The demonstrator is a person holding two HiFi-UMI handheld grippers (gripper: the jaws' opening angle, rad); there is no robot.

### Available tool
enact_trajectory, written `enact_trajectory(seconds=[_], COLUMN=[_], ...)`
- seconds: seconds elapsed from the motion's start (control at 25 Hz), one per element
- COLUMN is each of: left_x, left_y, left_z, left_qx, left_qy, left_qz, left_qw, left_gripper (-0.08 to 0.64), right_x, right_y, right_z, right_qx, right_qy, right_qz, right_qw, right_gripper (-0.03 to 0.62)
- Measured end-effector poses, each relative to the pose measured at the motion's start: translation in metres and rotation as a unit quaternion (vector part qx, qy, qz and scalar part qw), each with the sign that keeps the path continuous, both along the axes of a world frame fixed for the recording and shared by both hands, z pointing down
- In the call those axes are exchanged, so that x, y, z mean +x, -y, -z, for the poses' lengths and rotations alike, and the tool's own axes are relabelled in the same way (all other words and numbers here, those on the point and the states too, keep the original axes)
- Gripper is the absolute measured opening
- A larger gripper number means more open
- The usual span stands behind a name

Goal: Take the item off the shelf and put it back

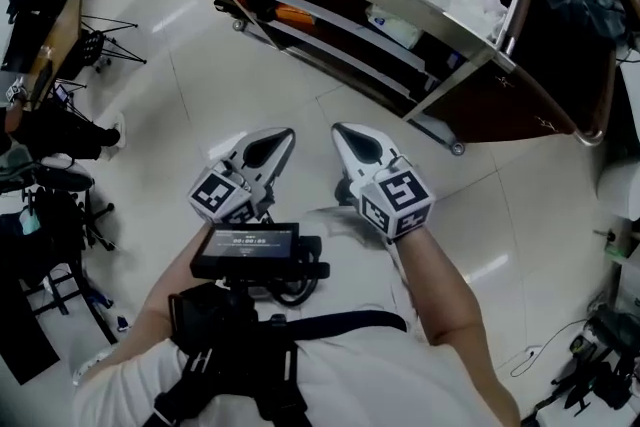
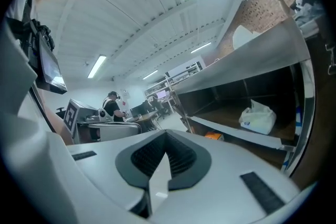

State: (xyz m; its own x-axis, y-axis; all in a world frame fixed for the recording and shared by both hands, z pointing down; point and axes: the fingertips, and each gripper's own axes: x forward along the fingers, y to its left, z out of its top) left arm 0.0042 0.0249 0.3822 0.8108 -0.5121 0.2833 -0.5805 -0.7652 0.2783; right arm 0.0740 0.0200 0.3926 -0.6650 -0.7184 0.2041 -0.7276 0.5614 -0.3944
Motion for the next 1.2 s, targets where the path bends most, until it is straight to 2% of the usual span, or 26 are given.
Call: enact_trajectory(seconds=[0.24, 0.48, 0.84, 1.04, 1.2], left_x=[0.026, 0.053, 0.056, 0.059, 0.065], left_y=[0.041, 0.072, 0.108, 0.114, 0.118], left_z=[-0.006, -0.034, -0.063, -0.073, -0.079], left_qx=[-0.005, -0.010, -0.006, -0.013, -0.019], left_qy=[0.019, 0.030, 0.035, 0.039, 0.038], left_qz=[-0.031, -0.065, -0.063, -0.080, -0.095], left_qw=[0.9993, 0.9974, 0.9974, 0.9960, 0.9946], left_gripper=[0.006, 0.006, 0.006, 0.006, 0.006], right_x=[0.034, 0.078, 0.078, 0.076, 0.090], right_y=[0.034, 0.065, 0.092, 0.097, 0.097], right_z=[-0.011, -0.039, -0.062, -0.069, -0.078], right_qx=[0.008, -0.015, -0.046, -0.065, -0.072], right_qy=[-0.012, -0.018, -0.035, -0.041, -0.038], right_qz=[-0.045, -0.119, -0.129, -0.162, -0.203], right_qw=[0.999, 0.993, 0.990, 0.984, 0.976], right_gripper=[0.005, 0.006, 0.006, 0.005, 0.005])
